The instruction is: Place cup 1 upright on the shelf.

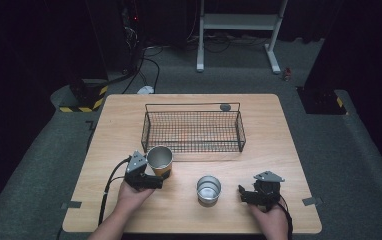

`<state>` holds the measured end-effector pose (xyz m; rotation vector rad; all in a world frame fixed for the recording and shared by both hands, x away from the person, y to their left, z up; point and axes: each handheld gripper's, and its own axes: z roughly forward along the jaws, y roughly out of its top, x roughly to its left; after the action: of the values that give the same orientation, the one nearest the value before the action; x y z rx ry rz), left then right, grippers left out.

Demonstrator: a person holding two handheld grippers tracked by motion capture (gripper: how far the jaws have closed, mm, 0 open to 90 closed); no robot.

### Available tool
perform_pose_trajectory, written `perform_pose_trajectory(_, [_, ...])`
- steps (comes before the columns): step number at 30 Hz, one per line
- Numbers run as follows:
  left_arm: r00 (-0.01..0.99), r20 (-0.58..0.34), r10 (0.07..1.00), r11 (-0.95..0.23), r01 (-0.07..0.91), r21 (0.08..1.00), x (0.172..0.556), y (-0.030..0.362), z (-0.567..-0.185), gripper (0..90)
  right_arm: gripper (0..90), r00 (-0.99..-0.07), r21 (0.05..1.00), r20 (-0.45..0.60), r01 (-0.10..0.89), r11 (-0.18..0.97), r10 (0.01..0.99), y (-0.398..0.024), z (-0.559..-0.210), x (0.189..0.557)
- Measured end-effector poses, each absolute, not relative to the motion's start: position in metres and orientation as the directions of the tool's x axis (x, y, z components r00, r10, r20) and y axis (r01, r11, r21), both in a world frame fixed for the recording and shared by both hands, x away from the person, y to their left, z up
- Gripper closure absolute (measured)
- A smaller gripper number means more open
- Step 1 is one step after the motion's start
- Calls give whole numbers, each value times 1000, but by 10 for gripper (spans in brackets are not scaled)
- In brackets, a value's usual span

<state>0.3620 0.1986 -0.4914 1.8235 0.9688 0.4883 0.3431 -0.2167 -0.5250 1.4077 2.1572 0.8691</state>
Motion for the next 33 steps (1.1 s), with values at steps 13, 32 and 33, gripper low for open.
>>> perform_pose_trajectory(13, [602, -68, 795, -211, 380, 900, 368, 191, -490, 6, 91, -400, 697, -10, 654, 294, 916, -217, -525, 343])
perform_pose_trajectory(32, [608, -56, 792, -201, 346, 916, 368, 191, -493, 54, 91, -399, 698, -9, 654, 292, 917, -217, -525, 343])
perform_pose_trajectory(33, [605, -52, 795, -202, 345, 917, 368, 190, -493, 60, 91, -399, 698, -10, 654, 292, 917, -217, -525, 343])
